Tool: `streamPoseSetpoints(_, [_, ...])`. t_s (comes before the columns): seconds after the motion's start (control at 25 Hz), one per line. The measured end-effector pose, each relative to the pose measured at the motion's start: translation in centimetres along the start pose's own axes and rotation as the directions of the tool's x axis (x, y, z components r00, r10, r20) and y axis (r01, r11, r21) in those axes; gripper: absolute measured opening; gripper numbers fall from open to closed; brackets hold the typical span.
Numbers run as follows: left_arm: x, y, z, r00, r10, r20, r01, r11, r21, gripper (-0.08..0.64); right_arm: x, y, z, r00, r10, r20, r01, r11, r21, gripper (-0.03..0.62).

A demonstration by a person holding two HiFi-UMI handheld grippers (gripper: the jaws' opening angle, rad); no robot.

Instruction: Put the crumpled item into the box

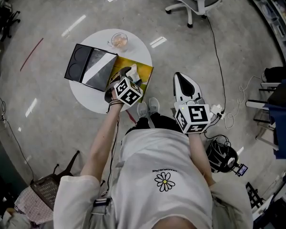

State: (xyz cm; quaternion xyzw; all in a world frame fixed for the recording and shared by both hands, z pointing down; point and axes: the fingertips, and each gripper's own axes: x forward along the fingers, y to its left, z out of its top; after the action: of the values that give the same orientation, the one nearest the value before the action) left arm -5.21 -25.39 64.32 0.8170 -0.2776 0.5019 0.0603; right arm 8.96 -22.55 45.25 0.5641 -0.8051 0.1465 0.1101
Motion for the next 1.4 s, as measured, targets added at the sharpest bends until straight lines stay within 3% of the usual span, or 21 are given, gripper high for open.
streamPoseSetpoints(0.16, [-4.2, 4.5, 5.2, 0.980, 0.126, 0.151, -0.116, 0.991, -0.071, 0.265, 0.6, 0.8, 0.7, 0.999, 0.027, 0.022, -0.026, 0.999, -0.035, 0.003])
streamPoseSetpoints(0.28, [-9.3, 8.0, 9.3, 0.926, 0.244, 0.288, -0.208, 0.967, -0.149, 0.204, 1.0, 1.6, 1.6, 0.998, 0.055, 0.042, -0.052, 0.997, -0.056, 0.003])
streamPoseSetpoints(0.4, [-14.9, 10.5, 12.3, 0.845, 0.352, 0.402, -0.277, 0.932, -0.234, 0.174, 1.5, 2.4, 2.5, 0.994, 0.088, 0.066, -0.084, 0.994, -0.063, 0.003])
streamPoseSetpoints(0.56, [-21.2, 11.5, 13.8, 0.726, 0.467, 0.505, -0.309, 0.877, -0.368, 0.103, 1.8, 3.3, 3.9, 0.987, 0.122, 0.104, -0.114, 0.990, -0.077, 0.003])
streamPoseSetpoints(0.76, [-27.5, 11.2, 13.2, 0.578, 0.596, 0.558, -0.324, 0.795, -0.513, 0.009, 2.0, 4.7, 6.1, 0.975, 0.164, 0.153, -0.150, 0.984, -0.101, 0.003])
streamPoseSetpoints(0.92, [-30.6, 9.9, 12.1, 0.466, 0.664, 0.584, -0.319, 0.742, -0.589, 0.002, 1.9, 5.7, 7.3, 0.964, 0.193, 0.183, -0.171, 0.977, -0.128, 0.003])
streamPoseSetpoints(1.04, [-31.1, 9.0, 11.0, 0.442, 0.685, 0.578, -0.317, 0.723, -0.614, 0.002, 1.9, 6.4, 8.1, 0.957, 0.211, 0.199, -0.185, 0.972, -0.144, 0.003])
streamPoseSetpoints(1.2, [-30.4, 8.4, 10.3, 0.461, 0.687, 0.562, -0.308, 0.717, -0.625, 0.002, 1.9, 7.0, 8.7, 0.951, 0.231, 0.205, -0.199, 0.966, -0.168, 0.003])
streamPoseSetpoints(1.4, [-30.4, 8.3, 10.3, 0.444, 0.702, 0.557, -0.300, 0.702, -0.646, 0.002, 1.7, 7.3, 9.3, 0.945, 0.242, 0.218, -0.206, 0.963, -0.177, 0.003])
